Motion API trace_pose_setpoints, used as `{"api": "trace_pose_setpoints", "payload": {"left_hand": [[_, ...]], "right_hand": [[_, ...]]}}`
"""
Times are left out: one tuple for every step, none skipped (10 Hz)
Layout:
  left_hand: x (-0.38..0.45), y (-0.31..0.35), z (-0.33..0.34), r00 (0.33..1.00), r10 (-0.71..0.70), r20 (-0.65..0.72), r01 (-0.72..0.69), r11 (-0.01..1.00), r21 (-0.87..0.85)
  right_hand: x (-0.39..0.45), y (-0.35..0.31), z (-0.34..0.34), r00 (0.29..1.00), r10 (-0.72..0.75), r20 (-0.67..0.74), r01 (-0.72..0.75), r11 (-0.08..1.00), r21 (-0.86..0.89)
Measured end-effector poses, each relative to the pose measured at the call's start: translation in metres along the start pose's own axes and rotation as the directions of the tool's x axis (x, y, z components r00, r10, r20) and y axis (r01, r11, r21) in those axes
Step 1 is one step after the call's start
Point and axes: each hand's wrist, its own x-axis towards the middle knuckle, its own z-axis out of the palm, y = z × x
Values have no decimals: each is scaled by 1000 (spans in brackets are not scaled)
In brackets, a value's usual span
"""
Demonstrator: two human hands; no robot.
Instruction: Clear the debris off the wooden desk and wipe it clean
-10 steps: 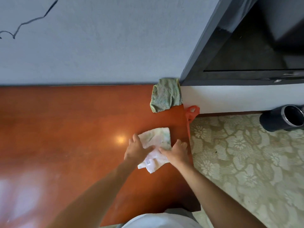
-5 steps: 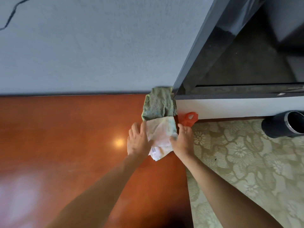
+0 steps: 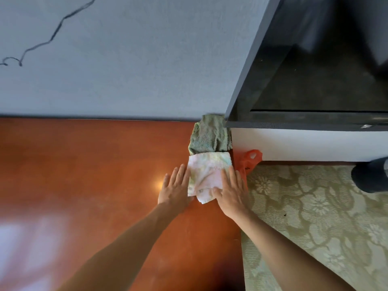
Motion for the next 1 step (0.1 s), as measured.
{"api": "trace_pose_setpoints", "payload": {"left_hand": [[-50,-29,23,987,-67,-149,37,980,-196]], "right_hand": [[-23,10,0,997,32,-66,-29,999,46]]}}
